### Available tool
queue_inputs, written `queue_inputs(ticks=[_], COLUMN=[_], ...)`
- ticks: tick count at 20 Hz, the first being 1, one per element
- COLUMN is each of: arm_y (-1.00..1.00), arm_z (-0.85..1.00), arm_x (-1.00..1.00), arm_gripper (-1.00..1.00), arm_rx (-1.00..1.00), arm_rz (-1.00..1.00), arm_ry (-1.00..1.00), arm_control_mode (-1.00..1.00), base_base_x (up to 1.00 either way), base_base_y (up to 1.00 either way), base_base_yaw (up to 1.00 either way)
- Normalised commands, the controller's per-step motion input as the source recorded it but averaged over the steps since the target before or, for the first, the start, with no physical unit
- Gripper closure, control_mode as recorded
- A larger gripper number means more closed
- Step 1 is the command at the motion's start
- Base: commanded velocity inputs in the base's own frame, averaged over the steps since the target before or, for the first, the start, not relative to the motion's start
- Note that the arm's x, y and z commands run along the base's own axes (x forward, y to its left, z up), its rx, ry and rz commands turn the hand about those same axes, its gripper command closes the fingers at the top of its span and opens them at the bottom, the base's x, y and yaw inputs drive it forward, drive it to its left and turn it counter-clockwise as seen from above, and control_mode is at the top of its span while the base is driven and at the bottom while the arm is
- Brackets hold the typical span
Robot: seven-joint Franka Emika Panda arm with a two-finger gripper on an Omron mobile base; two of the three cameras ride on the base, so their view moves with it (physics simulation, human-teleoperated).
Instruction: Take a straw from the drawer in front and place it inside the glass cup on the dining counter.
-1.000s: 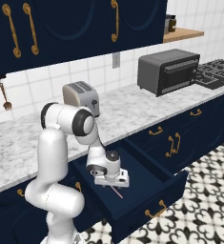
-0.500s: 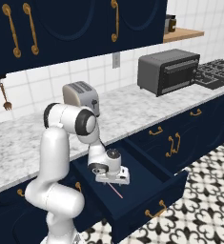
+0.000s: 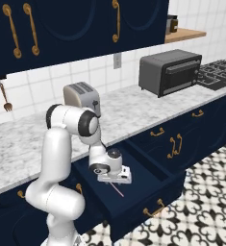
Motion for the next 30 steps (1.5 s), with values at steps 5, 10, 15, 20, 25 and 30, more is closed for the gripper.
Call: queue_inputs(ticks=[5,10,15,20,25,30], arm_y=[-0.11,-0.46,-0.52,-0.33,-0.46,-0.42], arm_z=[-0.41,-0.54,-0.51,-0.4,-0.27,-0.17], arm_x=[-0.04,-0.23,-0.22,-0.11,-0.28,-0.15], arm_gripper=[1.0,1.0,1.0,1.0,1.0,1.0], arm_rx=[0.0,0.0,0.0,0.0,0.0,0.0], arm_rz=[0.0,0.0,0.0,0.0,-0.02,-0.06], arm_ry=[0.0,0.0,0.0,0.02,0.01,0.05], arm_control_mode=[-1.0,-1.0,-1.0,-1.0,-1.0,-1.0], base_base_x=[0.0,0.0,0.0,0.0,0.0,0.0], base_base_y=[0.0,0.0,0.0,0.0,0.0,0.0], base_base_yaw=[0.0,0.0,0.0,0.0,0.0,0.0])
